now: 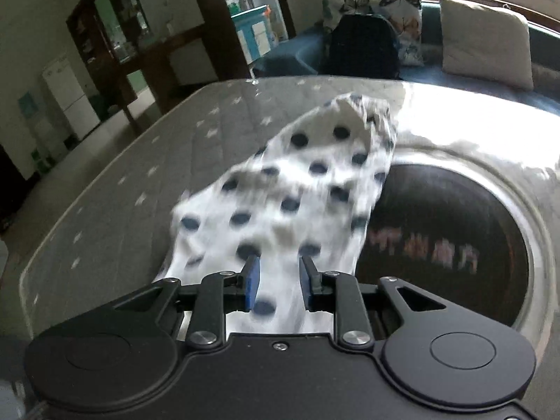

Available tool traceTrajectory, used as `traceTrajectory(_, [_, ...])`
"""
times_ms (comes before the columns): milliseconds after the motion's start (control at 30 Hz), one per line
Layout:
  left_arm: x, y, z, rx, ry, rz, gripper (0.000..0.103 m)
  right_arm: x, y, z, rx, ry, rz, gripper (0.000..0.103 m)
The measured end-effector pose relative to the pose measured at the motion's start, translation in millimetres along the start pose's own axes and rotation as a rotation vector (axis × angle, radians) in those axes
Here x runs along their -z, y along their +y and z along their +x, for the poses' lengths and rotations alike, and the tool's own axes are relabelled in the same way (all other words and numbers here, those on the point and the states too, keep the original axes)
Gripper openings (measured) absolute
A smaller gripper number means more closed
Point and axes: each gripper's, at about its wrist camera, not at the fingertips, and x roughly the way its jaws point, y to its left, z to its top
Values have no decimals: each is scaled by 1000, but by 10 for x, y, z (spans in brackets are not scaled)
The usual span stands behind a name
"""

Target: Fold clothes

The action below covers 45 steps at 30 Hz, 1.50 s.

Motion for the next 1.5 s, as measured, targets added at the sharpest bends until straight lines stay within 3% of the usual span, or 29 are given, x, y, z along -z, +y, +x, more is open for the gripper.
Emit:
traceTrajectory(167, [91, 61, 18, 23, -14, -41, 59, -267, -84, 522, 51, 64, -22, 30])
traceTrajectory(367, [153, 86, -2, 42, -40, -68, 63, -333, -256, 673, 124, 82, -65, 29])
traceTrajectory(567, [170, 37, -17, 48, -45, -44, 70, -694, -260, 615, 130, 14, -65, 33])
traceTrajectory(833, [165, 83, 1, 65, -45, -75, 72, -1368, -228, 1102, 149, -35, -13, 33])
traceTrajectory(900, [165, 106, 0, 81, -50, -94, 73, -1482, -181, 1254, 180, -25, -51, 34])
traceTrajectory(1000, [165, 110, 3, 86, -52, -95, 73, -1533, -136, 1387, 259, -4, -138, 37])
traceTrajectory(1100, [170, 118, 6, 88, -55, -94, 73, -1488, -146, 1396, 283, 37, -189, 37])
traceTrajectory(1500, [178, 118, 16, 87, -58, -87, 74, -1150, -388, 1115, 259, 88, -115, 43])
